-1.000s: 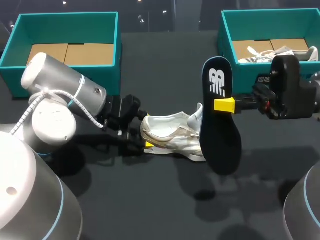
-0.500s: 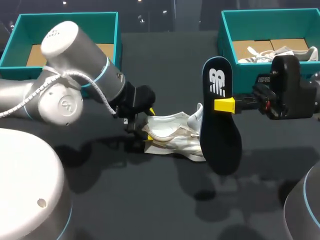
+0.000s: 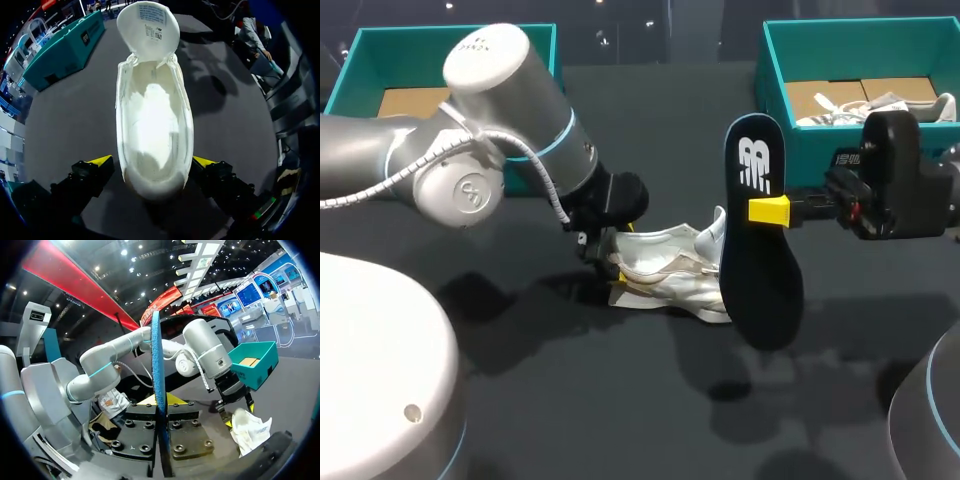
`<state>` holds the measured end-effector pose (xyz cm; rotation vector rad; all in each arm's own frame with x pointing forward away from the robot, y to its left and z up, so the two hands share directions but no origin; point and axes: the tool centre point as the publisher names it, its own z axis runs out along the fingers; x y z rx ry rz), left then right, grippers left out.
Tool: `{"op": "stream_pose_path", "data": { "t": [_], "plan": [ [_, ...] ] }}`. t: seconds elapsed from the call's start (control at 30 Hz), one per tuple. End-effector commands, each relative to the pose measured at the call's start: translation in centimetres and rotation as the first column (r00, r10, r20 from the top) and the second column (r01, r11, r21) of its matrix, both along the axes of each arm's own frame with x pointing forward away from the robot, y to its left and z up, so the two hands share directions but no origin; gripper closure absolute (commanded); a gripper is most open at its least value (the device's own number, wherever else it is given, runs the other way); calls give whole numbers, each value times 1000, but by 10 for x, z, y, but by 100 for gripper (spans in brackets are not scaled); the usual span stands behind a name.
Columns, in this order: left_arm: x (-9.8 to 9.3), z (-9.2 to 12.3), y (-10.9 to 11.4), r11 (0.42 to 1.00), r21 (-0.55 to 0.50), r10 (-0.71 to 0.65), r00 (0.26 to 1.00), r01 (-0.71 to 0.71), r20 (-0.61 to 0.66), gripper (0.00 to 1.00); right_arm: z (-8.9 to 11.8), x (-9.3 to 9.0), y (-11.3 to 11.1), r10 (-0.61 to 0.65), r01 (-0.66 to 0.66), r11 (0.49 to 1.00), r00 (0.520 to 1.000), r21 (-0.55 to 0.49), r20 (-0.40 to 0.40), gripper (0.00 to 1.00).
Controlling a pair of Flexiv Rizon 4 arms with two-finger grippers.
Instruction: Take the shoe out of the shoebox, open the shoe tongue, remove and reinsert the insole, then place the shoe into the shoebox
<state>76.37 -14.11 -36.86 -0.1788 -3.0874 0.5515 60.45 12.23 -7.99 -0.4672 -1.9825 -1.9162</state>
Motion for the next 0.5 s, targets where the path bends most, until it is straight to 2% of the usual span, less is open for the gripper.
{"op": "stream_pose_path", "data": {
  "t": [0.03,0.33,0.5],
  "plan": [
    [10,3,-12,996,88,-21,1000,22,-16,0,0,-1,1,-2,2,1000,1000,-1,0,100],
    [13,3,-13,986,156,-60,998,63,-26,0,0,-1,1,-2,2,1000,1000,-1,0,100],
    [7,7,-13,980,182,-78,996,83,-34,0,0,-1,1,-2,2,1000,1000,-1,0,100]
  ]
}}
